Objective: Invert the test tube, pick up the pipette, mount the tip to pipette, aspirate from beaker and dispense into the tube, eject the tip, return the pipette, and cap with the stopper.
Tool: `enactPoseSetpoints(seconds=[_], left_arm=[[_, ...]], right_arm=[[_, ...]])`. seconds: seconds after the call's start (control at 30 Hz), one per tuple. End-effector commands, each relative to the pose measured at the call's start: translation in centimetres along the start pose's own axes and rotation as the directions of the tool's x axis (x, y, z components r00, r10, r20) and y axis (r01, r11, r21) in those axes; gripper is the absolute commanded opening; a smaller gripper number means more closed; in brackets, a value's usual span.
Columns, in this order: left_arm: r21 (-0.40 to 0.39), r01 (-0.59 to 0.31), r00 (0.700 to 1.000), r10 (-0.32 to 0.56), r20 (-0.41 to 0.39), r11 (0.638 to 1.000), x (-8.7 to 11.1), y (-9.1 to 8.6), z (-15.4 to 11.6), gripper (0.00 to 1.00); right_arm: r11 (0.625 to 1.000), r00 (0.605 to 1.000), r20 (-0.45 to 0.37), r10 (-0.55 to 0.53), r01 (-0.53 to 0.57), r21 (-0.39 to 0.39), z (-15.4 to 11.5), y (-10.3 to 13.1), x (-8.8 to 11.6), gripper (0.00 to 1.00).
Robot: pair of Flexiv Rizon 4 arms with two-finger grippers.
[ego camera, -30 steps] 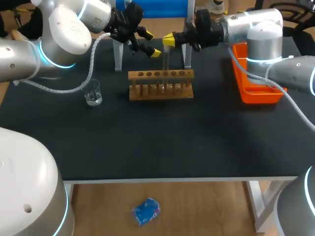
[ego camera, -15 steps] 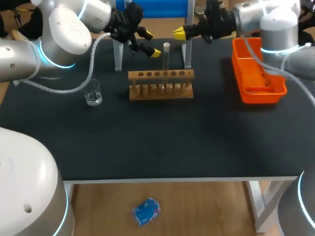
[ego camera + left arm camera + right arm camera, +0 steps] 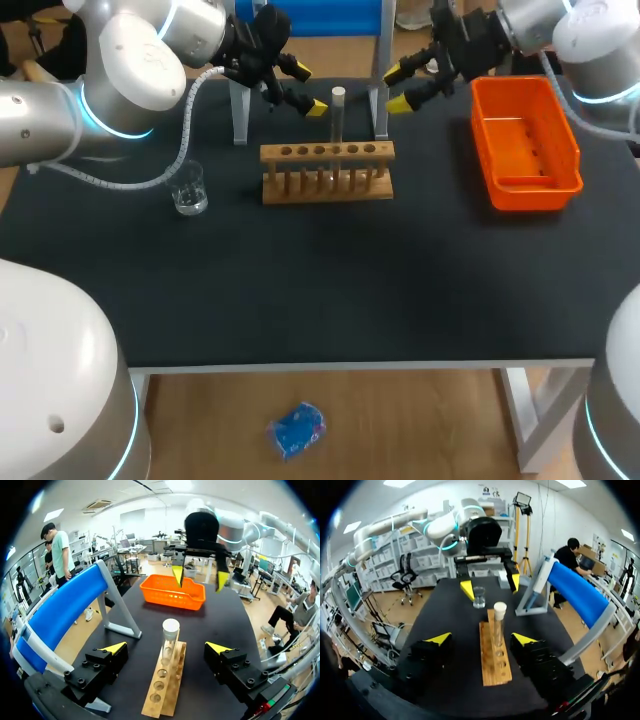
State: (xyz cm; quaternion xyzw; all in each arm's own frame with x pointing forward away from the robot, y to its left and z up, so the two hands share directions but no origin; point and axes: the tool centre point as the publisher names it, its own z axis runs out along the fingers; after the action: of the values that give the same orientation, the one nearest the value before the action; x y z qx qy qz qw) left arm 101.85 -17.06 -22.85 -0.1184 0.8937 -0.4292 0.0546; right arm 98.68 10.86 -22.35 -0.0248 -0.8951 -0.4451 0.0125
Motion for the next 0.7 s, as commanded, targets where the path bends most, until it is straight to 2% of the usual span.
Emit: enactPoseSetpoints(seconds=[0.03, 0.1, 0.17, 0.7], left_arm=[[-0.005, 0.002, 1.000, -0.002, -0.002, 1.000, -0.01, -0.10, -0.07, 1.00], [-0.005, 0.002, 1.000, -0.002, -0.002, 1.000, -0.01, -0.10, -0.07, 1.00], [-0.005, 0.002, 1.000, -0.002, -0.002, 1.000, -0.01, -0.10, -0.07, 1.00], [-0.005, 0.002, 1.000, -0.002, -0.002, 1.000, -0.01, -0.10, -0.07, 1.00]], right_arm=[[0.997, 0.992, 0.129, 0.009, -0.019, 0.078, -0.56, -1.05, 1.78, 1.00], [0.997, 0.991, 0.132, 0.014, -0.025, 0.077, -0.58, -1.54, 1.90, 1.00], [0.999, 0.989, 0.145, 0.019, -0.022, 0.024, -0.70, -2.02, 1.99, 1.00], [0.999, 0.989, 0.145, 0.019, -0.022, 0.024, -0.70, -2.02, 1.99, 1.00]])
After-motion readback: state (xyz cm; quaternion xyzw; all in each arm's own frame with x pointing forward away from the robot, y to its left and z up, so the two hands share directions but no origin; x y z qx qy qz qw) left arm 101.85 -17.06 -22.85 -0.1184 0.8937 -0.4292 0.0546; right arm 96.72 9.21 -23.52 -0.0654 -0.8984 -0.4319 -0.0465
